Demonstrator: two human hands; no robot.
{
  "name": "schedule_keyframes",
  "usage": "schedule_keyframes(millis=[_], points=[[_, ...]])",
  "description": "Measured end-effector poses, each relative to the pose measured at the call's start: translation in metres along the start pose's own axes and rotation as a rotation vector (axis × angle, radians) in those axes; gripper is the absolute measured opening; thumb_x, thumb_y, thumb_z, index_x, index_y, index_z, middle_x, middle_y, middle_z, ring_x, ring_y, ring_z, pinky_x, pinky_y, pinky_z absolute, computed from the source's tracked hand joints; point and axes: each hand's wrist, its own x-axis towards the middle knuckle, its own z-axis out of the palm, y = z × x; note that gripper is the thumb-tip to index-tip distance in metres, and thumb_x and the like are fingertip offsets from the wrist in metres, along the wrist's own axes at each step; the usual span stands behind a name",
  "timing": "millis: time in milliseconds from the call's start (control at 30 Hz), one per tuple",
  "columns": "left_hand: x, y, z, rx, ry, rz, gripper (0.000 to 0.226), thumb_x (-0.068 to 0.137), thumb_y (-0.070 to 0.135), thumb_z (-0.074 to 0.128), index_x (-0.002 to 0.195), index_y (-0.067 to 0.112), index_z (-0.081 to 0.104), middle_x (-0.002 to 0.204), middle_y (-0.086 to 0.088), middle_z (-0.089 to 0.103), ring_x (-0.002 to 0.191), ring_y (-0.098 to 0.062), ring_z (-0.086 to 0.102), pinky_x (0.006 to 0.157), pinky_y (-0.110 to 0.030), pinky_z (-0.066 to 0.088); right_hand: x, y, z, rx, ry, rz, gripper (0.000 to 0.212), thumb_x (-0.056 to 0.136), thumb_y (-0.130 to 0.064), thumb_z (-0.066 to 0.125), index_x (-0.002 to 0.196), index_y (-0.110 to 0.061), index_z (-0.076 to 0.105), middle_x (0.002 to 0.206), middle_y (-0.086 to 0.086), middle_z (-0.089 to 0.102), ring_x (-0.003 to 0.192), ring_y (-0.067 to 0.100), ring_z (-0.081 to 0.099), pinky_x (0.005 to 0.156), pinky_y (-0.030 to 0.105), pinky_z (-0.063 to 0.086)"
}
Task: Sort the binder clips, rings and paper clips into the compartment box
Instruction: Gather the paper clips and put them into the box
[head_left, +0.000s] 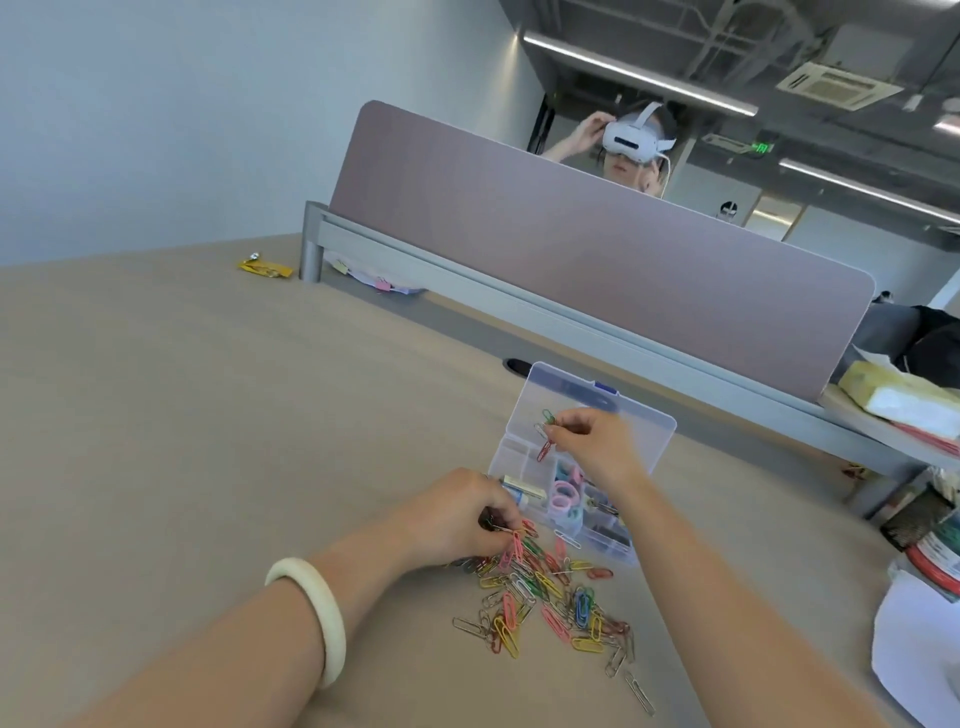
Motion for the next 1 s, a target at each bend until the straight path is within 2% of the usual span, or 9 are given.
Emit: schedule_keyframes(millis=[133, 167, 333, 500, 600, 700, 800, 900, 1000], points=[[0.001, 0.000, -0.002, -0.012, 0.000, -0.008, 0.018, 0.077, 0.015, 0.065, 0.094, 0.014, 0.070, 0.101, -0.004, 0.069, 0.088, -0.012, 0.060, 0.081, -0.026, 0.049, 0.007, 0.012, 0.008, -0.084, 0.007, -0.034, 0.003, 0.080, -0.014, 0.067, 0.078, -0.013, 0.068, 0.079, 0.002, 0.068, 0.072, 0.014, 0.058, 0.064, 0.019, 0.043], [0.001, 0.000, -0.003, -0.015, -0.002, -0.009, 0.018, 0.077, 0.015, 0.065, 0.094, 0.014, 0.070, 0.100, -0.004, 0.069, 0.087, -0.012, 0.060, 0.081, -0.028, 0.049, 0.008, 0.013, 0.009, -0.113, -0.015, -0.046, 0.003, 0.080, -0.013, 0.067, 0.080, -0.011, 0.069, 0.080, 0.004, 0.068, 0.074, 0.015, 0.059, 0.065, 0.020, 0.043], [0.000, -0.002, -0.002, -0.034, 0.010, -0.007, 0.018, 0.077, 0.015, 0.065, 0.094, 0.014, 0.070, 0.099, -0.003, 0.069, 0.081, -0.005, 0.055, 0.073, -0.016, 0.043, 0.009, 0.017, 0.013, -0.296, -0.156, -0.100, 0.012, 0.080, -0.011, 0.066, 0.091, -0.010, 0.071, 0.096, 0.008, 0.071, 0.086, 0.018, 0.062, 0.081, 0.027, 0.048], [0.001, -0.001, -0.001, -0.074, 0.034, 0.005, 0.015, 0.076, 0.015, 0.066, 0.091, 0.015, 0.071, 0.094, -0.002, 0.070, 0.070, 0.002, 0.054, 0.064, -0.002, 0.035, 0.004, 0.018, 0.010, -0.314, -0.141, -0.108, 0.026, 0.083, -0.007, 0.061, 0.109, -0.013, 0.066, 0.104, 0.006, 0.071, 0.089, 0.013, 0.062, 0.085, 0.025, 0.047], [0.001, 0.000, -0.003, -0.125, 0.036, -0.003, 0.012, 0.075, 0.015, 0.068, 0.087, 0.015, 0.072, 0.083, 0.004, 0.066, 0.064, 0.007, 0.054, 0.062, -0.003, 0.037, -0.004, 0.014, 0.005, -0.289, -0.108, -0.108, 0.028, 0.085, -0.007, 0.059, 0.112, -0.013, 0.064, 0.107, 0.004, 0.070, 0.091, 0.012, 0.061, 0.085, 0.020, 0.045], [0.000, 0.002, -0.005, -0.215, 0.049, -0.047, 0.010, 0.075, 0.011, 0.069, 0.083, 0.014, 0.072, 0.079, 0.005, 0.067, 0.065, 0.006, 0.057, 0.065, -0.013, 0.045, -0.020, 0.011, -0.006, -0.213, -0.035, -0.120, 0.025, 0.085, -0.006, 0.060, 0.108, -0.013, 0.067, 0.104, 0.002, 0.070, 0.082, 0.006, 0.058, 0.079, 0.011, 0.043], [0.003, 0.005, -0.008, -0.294, 0.080, -0.077, 0.011, 0.077, 0.007, 0.066, 0.083, 0.015, 0.072, 0.073, 0.011, 0.065, 0.060, 0.009, 0.055, 0.062, -0.007, 0.041, -0.046, 0.010, -0.020, -0.111, 0.007, -0.120, 0.018, 0.083, -0.004, 0.062, 0.098, -0.011, 0.070, 0.092, -0.002, 0.068, 0.073, -0.005, 0.055, 0.064, -0.002, 0.039], [0.013, 0.009, -0.019, -0.369, 0.134, -0.097, 0.022, 0.076, 0.007, 0.069, 0.071, 0.029, 0.069, 0.069, 0.011, 0.066, 0.062, -0.001, 0.057, 0.067, -0.019, 0.047, -0.076, 0.013, -0.036, -0.078, 0.004, -0.112, 0.013, 0.082, -0.010, 0.065, 0.091, -0.015, 0.072, 0.084, -0.008, 0.068, 0.067, -0.007, 0.058, 0.062, 0.001, 0.041], [0.033, 0.011, -0.033, -0.367, 0.165, -0.093, 0.026, 0.077, 0.005, 0.068, 0.067, 0.029, 0.068, 0.060, 0.011, 0.064, 0.054, -0.002, 0.055, 0.065, -0.026, 0.049, -0.103, 0.021, -0.049, -0.083, 0.004, -0.110, 0.010, 0.082, -0.012, 0.066, 0.087, -0.017, 0.073, 0.080, -0.012, 0.067, 0.070, -0.010, 0.056, 0.062, 0.004, 0.040]])
